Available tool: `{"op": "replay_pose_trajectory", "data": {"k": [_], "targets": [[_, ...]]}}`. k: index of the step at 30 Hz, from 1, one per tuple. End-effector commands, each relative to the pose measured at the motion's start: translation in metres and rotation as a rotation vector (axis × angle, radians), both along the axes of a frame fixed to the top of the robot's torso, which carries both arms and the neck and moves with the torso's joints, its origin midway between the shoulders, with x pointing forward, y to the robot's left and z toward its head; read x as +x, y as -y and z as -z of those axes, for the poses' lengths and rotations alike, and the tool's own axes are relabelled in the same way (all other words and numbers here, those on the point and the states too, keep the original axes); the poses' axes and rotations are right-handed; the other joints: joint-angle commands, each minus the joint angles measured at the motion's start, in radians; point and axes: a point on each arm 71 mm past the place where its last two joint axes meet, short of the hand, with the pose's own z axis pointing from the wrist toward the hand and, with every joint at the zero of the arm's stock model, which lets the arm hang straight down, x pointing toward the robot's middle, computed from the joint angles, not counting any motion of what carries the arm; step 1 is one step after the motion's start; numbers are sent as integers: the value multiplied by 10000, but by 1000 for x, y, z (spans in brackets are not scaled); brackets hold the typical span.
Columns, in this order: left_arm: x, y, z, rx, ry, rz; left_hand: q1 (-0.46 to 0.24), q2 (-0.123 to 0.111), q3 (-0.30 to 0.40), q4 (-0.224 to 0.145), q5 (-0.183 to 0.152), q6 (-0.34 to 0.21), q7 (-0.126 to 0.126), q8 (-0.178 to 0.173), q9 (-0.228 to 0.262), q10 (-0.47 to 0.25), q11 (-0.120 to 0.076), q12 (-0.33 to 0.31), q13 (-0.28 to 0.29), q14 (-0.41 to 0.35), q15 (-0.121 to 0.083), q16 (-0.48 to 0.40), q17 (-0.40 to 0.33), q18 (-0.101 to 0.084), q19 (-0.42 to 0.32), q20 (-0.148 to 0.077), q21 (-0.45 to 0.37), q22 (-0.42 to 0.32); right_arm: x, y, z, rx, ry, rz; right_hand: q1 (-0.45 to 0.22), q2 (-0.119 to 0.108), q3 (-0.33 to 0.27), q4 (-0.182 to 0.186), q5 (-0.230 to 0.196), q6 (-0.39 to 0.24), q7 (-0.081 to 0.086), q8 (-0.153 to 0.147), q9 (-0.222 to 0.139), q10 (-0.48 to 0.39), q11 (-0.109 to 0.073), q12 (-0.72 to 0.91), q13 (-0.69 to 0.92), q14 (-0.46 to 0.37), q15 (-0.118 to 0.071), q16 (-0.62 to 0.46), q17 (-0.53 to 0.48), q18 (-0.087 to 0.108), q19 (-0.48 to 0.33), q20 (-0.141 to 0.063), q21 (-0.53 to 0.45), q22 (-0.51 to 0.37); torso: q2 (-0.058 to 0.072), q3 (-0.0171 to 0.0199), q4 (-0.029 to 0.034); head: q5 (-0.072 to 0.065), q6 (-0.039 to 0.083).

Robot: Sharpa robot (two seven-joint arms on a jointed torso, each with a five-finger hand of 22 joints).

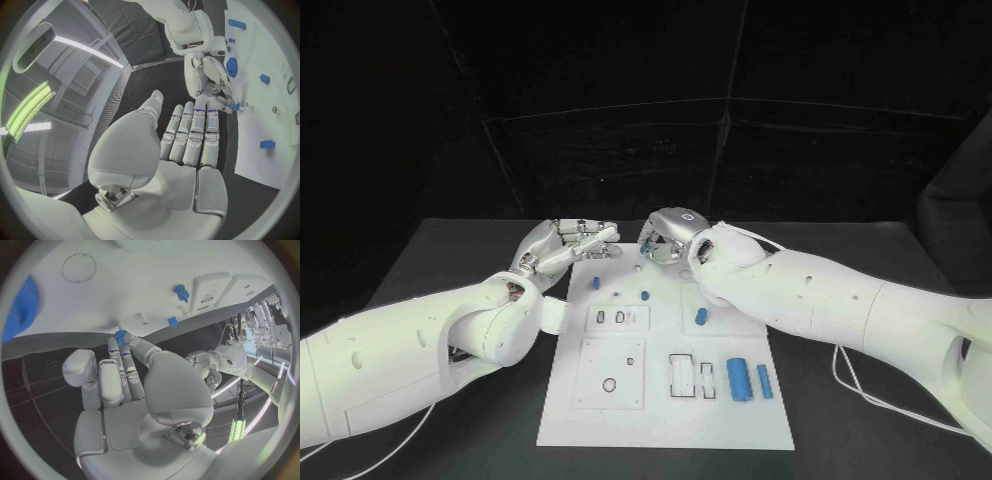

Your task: Assemble the parts on the task board

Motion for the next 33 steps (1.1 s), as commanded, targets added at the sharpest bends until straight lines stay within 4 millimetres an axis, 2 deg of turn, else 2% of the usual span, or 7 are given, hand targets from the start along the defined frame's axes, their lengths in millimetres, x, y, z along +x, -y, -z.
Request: {"op": "replay_pose_trajectory", "data": {"k": [1, 10, 15, 19, 24, 29, 33], "targets": [[0, 1, -2, -116, 129, 81, 20, 54, 23, -58, -17, 82, -7, -65, -9, 91, 12, -46, -15, 62, 4, -44, 16, 52, 84, 19, -58, -17, 1, -1, -1, -271, -3, 109, -76, -185, 87, 35, 44, -113, 45, -67, -18, -169, 15, -60, -18, 242, 71, 29, -23, -97, -17, 119, 43, -14, 5, -1, -4, 33, -15], [0, 1, -3, -129, 141, 98, 18, 57, 23, -64, -17, 84, -6, -70, -9, 93, 12, -52, -15, 63, 5, -50, 17, 51, 86, 19, -61, -20, 2, -5, 1, -406, -151, 106, -209, -373, 160, 164, 14, -343, 119, -76, -33, -511, 110, -89, -53, 212, 147, 22, -110, -88, -83, 195, 44, -51, 9, -8, -1, 31, -22], [0, 1, -2, -123, 130, 98, 17, 57, 23, -65, -17, 84, -6, -71, -9, 93, 13, -54, -15, 63, 5, -52, 17, 51, 86, 19, -62, -21, 2, -6, 2, -455, -257, 32, -310, -577, 111, 250, 14, -574, 172, -89, -46, -885, 196, -85, -74, 180, 224, -9, -217, -79, -141, 268, 21, -110, 7, -9, -9, 33, -35], [0, 1, -2, -115, 121, 91, 17, 57, 23, -65, -17, 84, -6, -71, -9, 93, 13, -54, -15, 63, 5, -52, 17, 51, 86, 19, -62, -21, 2, -6, 2, -451, -268, -6, -343, -707, 21, 312, -39, -818, 124, -96, -58, -1097, 203, -70, -75, 161, 243, -22, -273, -64, -178, 304, 3, -153, 14, -7, -10, 38, -41], [1, 0, -2, -107, 108, 86, 16, 59, 23, -68, -16, 85, -5, -74, -9, 94, 13, -57, -15, 62, 5, -56, 17, 51, 86, 19, -65, -23, 1, -3, 0, -288, -77, 35, -328, -896, -363, 450, -236, -1214, 88, -76, -46, -1571, 213, -49, -70, 119, 251, -82, -439, -31, -262, 313, -76, -310, 6, -5, -22, 33, -22], [0, -2, -2, -101, 102, 76, 16, 59, 23, -70, -17, 85, -4, -75, -9, 94, 13, -59, -15, 62, 5, -58, 17, 51, 86, 19, -66, -24, -3, 11, -5, 78, 116, 145, -249, -907, -600, 534, -191, -1269, 96, -52, -28, -1620, 211, 45, -47, 112, 247, -93, -491, -26, -277, 314, -99, -359, -12, 0, -54, 30, 6], [0, -4, -3, -99, 97, 74, 17, 62, 24, -74, -17, 86, -6, -78, -9, 94, 13, -63, -15, 61, 6, -62, 17, 50, 85, 20, -68, -26, -7, 38, -15, 577, -83, 460, -307, -912, -745, 686, 269, -1151, 208, -21, -4, -792, 164, 504, 93, 160, 211, 14, -325, -43, -207, 282, -22, -245, -29, 2, -101, 19, 80]]}}
